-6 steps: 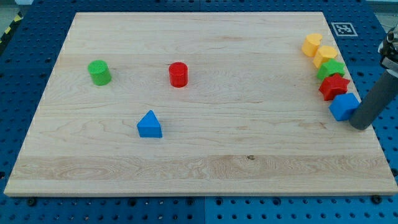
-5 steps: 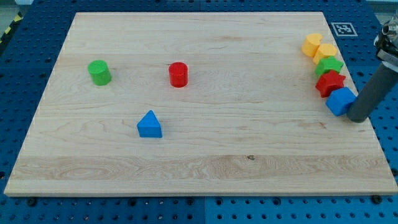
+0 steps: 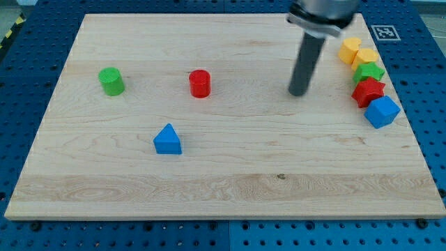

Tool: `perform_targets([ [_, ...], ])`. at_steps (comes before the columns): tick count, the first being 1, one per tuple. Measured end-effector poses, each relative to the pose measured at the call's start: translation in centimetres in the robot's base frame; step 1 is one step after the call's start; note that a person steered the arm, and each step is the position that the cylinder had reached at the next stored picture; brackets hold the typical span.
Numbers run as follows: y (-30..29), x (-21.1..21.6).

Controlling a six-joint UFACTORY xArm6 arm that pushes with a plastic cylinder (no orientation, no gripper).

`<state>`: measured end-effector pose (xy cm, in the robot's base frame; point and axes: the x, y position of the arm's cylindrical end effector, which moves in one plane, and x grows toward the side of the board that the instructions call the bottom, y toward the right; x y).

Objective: Push the red circle towards the right side

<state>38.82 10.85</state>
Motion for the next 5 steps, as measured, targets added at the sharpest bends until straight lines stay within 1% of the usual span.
perform_targets([
  [1,-8.2,-3.0],
  [2,-16.8,-2.3],
  [3,-19.2,0.3],
  [4,-15.9,3.3],
  [5,-9.5,5.2],
])
